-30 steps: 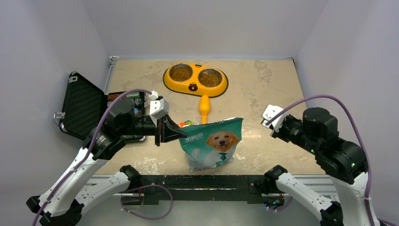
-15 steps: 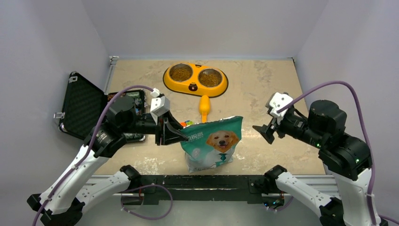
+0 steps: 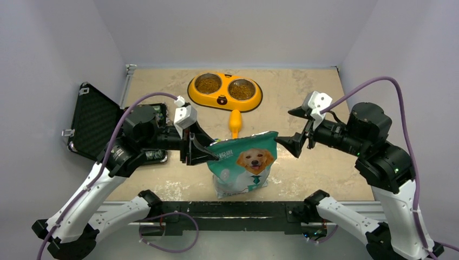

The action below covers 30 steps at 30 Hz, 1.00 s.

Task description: Serve the pet food

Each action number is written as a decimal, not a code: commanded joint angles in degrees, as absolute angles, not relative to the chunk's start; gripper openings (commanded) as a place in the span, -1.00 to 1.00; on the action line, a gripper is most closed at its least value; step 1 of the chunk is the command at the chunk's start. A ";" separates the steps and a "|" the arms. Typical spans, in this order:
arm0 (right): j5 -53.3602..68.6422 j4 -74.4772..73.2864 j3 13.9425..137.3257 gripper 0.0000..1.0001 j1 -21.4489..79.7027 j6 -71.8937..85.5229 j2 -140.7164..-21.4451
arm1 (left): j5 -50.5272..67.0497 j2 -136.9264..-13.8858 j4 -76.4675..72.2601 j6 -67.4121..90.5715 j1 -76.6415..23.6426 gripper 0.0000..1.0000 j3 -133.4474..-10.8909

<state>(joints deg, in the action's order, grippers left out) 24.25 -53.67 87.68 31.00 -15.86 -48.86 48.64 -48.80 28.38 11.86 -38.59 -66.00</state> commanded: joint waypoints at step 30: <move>-39.21 -27.78 103.68 0.97 30.76 9.05 -40.97 | -24.79 -49.23 22.19 -5.50 -38.41 0.98 -106.42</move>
<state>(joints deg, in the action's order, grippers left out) -29.32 -32.95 99.94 31.05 12.19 -39.94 -14.85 -48.64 28.23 2.87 -38.63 -104.03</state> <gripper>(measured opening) 0.983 0.990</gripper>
